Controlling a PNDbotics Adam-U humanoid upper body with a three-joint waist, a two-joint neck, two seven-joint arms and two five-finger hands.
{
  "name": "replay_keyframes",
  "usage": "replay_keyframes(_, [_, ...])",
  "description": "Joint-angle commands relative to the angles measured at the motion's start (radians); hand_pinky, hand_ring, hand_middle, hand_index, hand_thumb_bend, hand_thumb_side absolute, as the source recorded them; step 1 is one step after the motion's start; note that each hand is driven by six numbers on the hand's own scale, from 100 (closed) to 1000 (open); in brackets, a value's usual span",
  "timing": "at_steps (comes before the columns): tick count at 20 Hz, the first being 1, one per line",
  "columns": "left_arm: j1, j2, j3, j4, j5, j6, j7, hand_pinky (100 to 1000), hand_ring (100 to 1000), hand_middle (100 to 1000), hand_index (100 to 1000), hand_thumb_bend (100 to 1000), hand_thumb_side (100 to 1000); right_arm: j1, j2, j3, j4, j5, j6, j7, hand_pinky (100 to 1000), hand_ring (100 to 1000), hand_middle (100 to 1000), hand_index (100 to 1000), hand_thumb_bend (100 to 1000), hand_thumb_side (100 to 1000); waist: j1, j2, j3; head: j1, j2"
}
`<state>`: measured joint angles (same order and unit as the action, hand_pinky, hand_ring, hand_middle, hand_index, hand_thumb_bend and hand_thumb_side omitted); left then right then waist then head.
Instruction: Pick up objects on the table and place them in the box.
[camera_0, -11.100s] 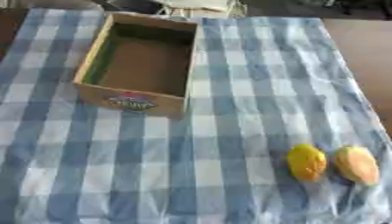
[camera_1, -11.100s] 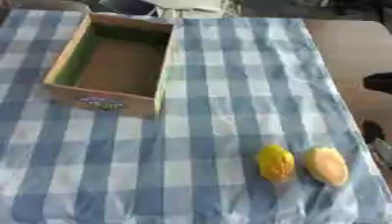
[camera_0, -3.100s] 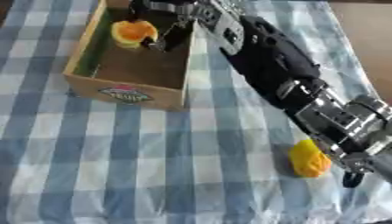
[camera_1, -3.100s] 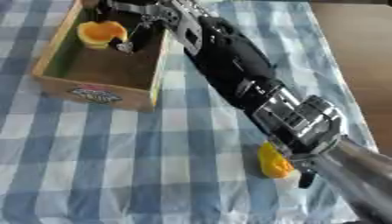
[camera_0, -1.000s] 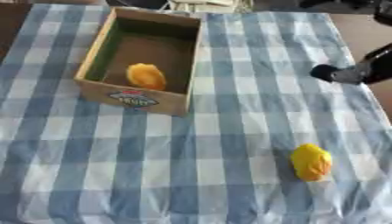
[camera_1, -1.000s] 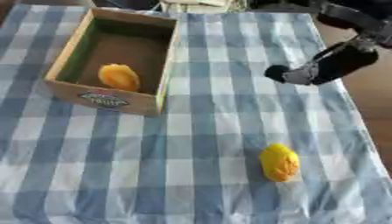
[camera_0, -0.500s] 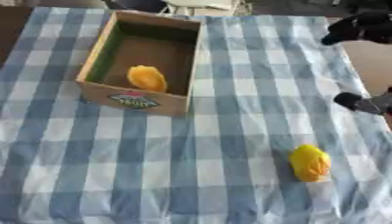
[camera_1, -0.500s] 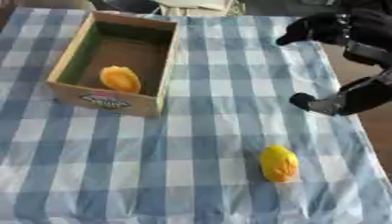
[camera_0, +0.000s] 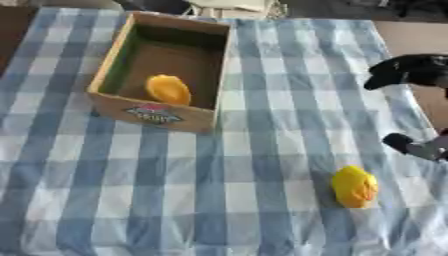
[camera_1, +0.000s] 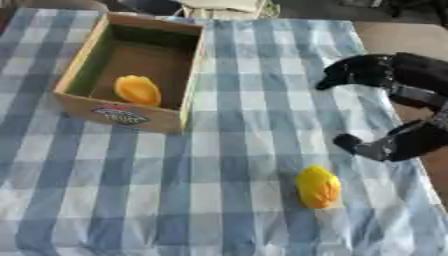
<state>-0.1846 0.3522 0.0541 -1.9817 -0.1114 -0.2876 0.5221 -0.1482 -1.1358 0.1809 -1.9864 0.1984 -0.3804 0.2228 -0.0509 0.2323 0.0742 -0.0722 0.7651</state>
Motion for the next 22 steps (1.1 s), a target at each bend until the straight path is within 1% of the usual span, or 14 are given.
replay_keyframes(1, [-0.004,0.023,0.011,-0.018,-0.003,0.001,0.002,795,765,686,835,147,496,-0.003,-0.015,-0.002,-0.014,-0.024,-0.021,0.038,845,930,787,876,273,374,0.002,-0.017,-0.003,0.002,0.005])
replay_keyframes(5, [0.000,0.024,0.011,-0.018,-0.003,0.002,0.001,794,764,686,835,145,499,0.007,-0.006,0.006,-0.014,-0.040,-0.034,0.072,847,932,790,878,269,377,0.000,-0.019,-0.006,0.005,0.005])
replay_keyframes(10, [0.003,0.027,0.011,-0.018,-0.005,0.003,0.002,793,764,685,835,146,500,0.031,0.004,0.013,-0.014,-0.012,-0.057,0.081,853,937,795,881,271,374,-0.005,-0.020,-0.013,0.013,0.005])
replay_keyframes(15, [0.005,0.028,0.011,-0.018,-0.005,0.004,0.002,793,764,683,835,144,501,0.059,0.012,0.032,-0.014,0.012,-0.085,0.097,856,943,800,881,253,378,-0.007,-0.021,-0.014,0.017,0.005])
replay_keyframes(18, [0.007,0.028,0.011,-0.018,-0.005,0.005,0.001,793,764,682,835,143,502,0.067,0.014,0.039,-0.014,0.025,-0.091,0.106,858,942,803,882,271,364,-0.006,-0.022,-0.014,0.017,0.005])
replay_keyframes(22, [0.007,0.026,0.007,-0.018,-0.002,0.006,-0.003,792,764,681,835,144,504,0.069,0.026,0.052,-0.014,0.072,-0.089,0.111,860,940,809,885,298,347,-0.003,-0.025,-0.012,0.011,0.005])
